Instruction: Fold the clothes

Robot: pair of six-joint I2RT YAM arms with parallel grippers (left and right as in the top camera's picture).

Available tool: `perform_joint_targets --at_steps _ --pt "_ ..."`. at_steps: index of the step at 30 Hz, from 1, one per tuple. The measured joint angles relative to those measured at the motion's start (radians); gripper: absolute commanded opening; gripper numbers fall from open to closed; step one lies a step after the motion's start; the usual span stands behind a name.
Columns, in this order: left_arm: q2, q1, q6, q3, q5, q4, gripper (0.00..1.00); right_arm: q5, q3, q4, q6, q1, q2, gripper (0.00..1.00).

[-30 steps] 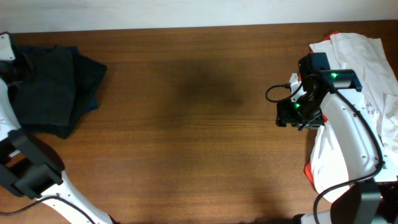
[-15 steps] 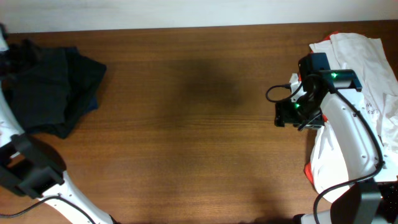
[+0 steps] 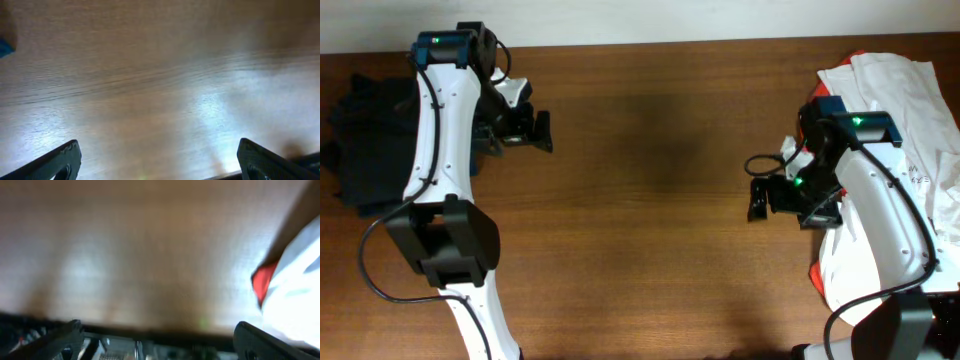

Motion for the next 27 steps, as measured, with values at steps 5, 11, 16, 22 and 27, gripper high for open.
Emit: perform_joint_targets --at_steps 5,11,16,22,27 --pt "-0.136 0.001 -0.023 -0.283 -0.034 0.011 0.99 0.002 -0.047 0.092 0.0 0.0 -0.085 0.99" --pt "-0.607 0.001 -0.1 -0.828 -0.122 0.377 0.99 0.086 -0.216 0.3 0.051 0.0 -0.569 0.99" --pt "-1.159 0.002 -0.172 -1.205 -0.213 0.619 0.99 0.149 -0.393 0.41 0.069 0.0 -0.893 0.99" --pt "-1.616 0.002 -0.179 -1.278 -0.228 0.652 0.99 0.173 -0.413 0.386 0.069 0.0 -0.974 0.99" --pt "-1.683 0.002 -0.18 -1.282 -0.228 0.65 0.99 0.175 -0.414 0.387 0.069 0.0 -0.974 0.99"
